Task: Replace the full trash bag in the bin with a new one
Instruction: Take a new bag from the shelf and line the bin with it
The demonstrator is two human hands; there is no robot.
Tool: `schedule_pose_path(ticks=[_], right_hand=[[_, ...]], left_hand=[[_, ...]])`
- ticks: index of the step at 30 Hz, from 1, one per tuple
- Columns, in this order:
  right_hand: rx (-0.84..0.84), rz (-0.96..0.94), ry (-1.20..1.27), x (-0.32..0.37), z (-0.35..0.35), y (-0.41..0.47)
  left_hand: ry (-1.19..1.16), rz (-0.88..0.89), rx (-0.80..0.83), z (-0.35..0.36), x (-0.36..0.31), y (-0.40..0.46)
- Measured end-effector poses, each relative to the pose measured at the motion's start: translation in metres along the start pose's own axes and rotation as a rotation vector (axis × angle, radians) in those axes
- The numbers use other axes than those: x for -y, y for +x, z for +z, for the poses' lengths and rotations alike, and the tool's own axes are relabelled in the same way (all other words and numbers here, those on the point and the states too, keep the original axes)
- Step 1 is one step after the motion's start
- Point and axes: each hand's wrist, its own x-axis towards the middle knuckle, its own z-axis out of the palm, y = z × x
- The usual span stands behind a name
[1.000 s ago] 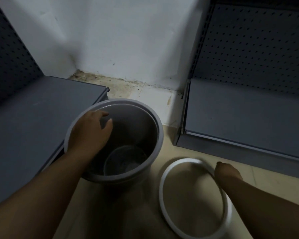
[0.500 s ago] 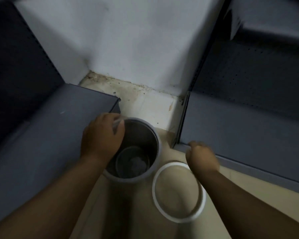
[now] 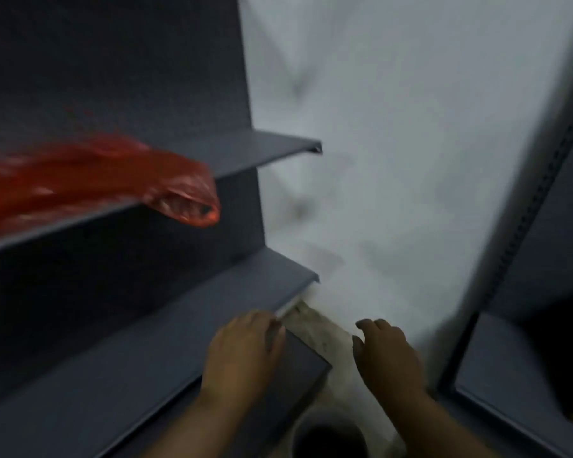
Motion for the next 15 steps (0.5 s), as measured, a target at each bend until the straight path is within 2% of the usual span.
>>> schedule_pose_path(ticks=[5, 8, 11, 15], right_hand=[[-0.097, -0.279, 0.053, 0.104, -0.09, 0.009], [-0.144, -0.364, 0.09, 0.166, -0.132, 0.003], [-0.223, -0.488, 0.117, 0.222, -0.155, -0.003], [-0.204, -0.582, 0.122, 0.282, -0.164, -0.01]], left_hand=[[0.09, -0.052, -0.198, -0.131, 0.009, -0.018], [0.153, -0.056, -0.362, -0.196, 0.026, -0.032], [0.208, -0.108, -0.444, -0.247, 0.053, -0.049], [0.268, -0.207, -0.492, -0.287, 0.092, -0.067]])
